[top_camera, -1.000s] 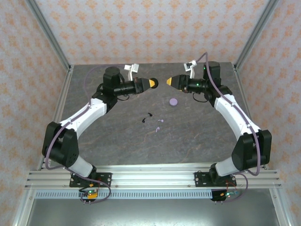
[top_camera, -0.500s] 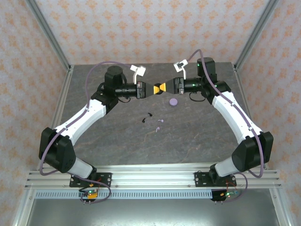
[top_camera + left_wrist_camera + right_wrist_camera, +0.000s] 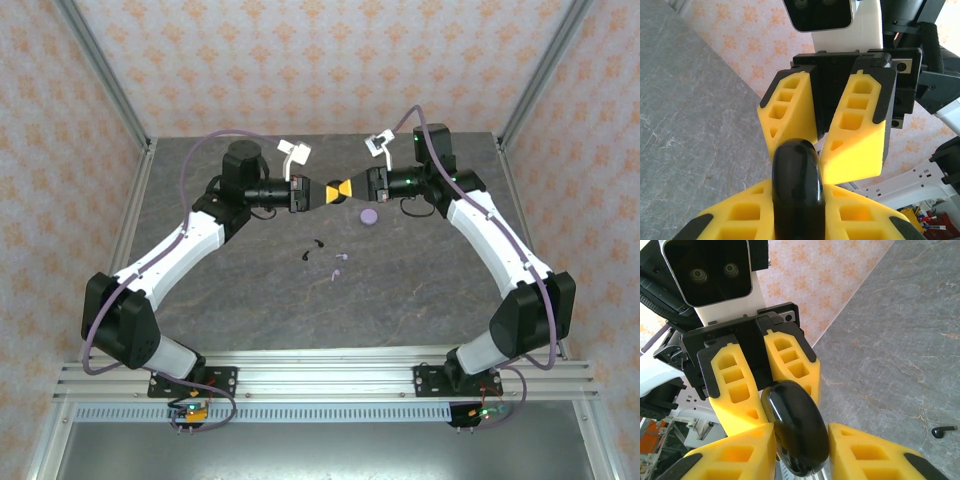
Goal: Insert wireless bluetooth earbuds into charging case
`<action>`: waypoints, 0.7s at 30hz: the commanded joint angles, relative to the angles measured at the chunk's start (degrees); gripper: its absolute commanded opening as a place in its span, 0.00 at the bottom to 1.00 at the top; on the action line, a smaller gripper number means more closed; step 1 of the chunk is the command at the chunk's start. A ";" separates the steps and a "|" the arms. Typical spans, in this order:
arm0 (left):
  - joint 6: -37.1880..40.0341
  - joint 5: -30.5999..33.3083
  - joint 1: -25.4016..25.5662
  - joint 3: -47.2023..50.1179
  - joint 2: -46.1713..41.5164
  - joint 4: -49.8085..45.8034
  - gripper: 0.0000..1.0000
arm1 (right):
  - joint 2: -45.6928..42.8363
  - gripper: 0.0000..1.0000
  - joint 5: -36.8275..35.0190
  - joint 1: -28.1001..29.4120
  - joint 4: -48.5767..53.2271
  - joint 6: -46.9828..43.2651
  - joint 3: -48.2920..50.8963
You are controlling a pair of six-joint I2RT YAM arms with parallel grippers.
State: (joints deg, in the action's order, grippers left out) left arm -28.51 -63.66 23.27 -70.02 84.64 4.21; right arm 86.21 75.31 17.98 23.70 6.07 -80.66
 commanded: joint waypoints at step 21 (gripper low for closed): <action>-6.03 13.96 2.00 4.01 -6.57 7.21 0.49 | -6.02 0.20 -8.01 1.16 -23.79 21.19 8.76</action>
State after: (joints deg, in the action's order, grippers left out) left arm -32.10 -53.65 25.12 -67.64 80.14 6.59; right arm 81.89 69.84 19.09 6.98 22.48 -72.93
